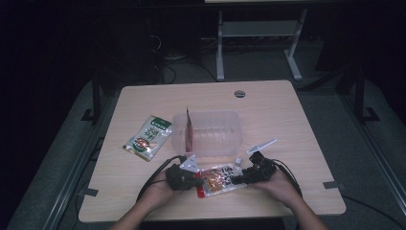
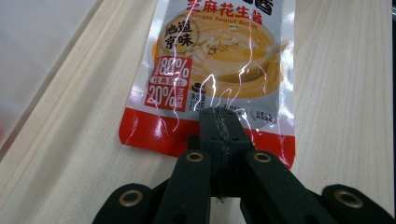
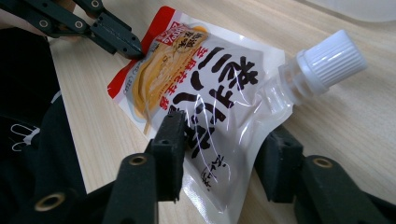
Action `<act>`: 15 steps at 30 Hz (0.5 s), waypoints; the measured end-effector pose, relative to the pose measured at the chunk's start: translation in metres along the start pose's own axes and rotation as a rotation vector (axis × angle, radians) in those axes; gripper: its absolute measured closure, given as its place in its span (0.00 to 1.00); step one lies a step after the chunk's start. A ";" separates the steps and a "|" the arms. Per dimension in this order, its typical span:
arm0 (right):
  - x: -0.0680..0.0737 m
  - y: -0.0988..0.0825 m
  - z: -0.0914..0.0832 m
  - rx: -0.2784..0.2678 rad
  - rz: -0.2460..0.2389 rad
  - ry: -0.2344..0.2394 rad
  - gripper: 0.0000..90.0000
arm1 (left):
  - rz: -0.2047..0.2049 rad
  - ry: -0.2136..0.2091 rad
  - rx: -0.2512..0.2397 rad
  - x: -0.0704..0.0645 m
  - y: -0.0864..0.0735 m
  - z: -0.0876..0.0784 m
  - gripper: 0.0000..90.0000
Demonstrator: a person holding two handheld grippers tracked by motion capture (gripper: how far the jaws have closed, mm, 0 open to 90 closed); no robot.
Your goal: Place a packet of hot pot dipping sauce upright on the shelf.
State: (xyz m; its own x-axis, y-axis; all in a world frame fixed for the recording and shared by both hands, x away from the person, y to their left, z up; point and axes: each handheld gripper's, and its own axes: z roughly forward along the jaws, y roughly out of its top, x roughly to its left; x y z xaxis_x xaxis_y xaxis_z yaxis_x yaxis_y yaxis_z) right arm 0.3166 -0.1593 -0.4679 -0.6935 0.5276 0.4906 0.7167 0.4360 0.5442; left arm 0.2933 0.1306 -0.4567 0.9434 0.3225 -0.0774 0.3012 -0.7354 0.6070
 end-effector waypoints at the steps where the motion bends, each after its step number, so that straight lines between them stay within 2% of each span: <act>1: 0.001 0.000 -0.001 -0.006 -0.002 0.001 0.66 | 0.001 0.000 0.001 0.000 0.000 0.000 1.00; 3: 0.002 0.001 -0.002 -0.020 -0.008 0.005 0.69 | 0.000 -0.001 0.000 0.000 0.000 0.000 1.00; 4: 0.004 0.003 -0.005 -0.050 -0.011 0.011 0.75 | 0.001 -0.001 0.000 0.000 0.000 0.000 1.00; 7: 0.008 0.006 -0.007 -0.066 -0.037 0.006 0.82 | 0.000 -0.001 -0.001 0.000 0.000 0.000 1.00; 11: 0.012 0.008 -0.010 -0.088 -0.065 0.012 0.89 | 0.001 0.000 0.000 0.000 0.000 0.000 1.00; 15: 0.015 0.010 -0.012 -0.104 -0.083 0.020 0.91 | 0.003 0.000 0.000 0.000 0.000 0.000 1.00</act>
State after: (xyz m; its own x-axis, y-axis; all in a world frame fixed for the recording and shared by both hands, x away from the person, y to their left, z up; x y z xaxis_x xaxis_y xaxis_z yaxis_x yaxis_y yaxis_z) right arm 0.3128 -0.1561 -0.4469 -0.7519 0.4779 0.4541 0.6464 0.3989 0.6505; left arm 0.2934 0.1307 -0.4566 0.9443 0.3203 -0.0757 0.2985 -0.7365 0.6069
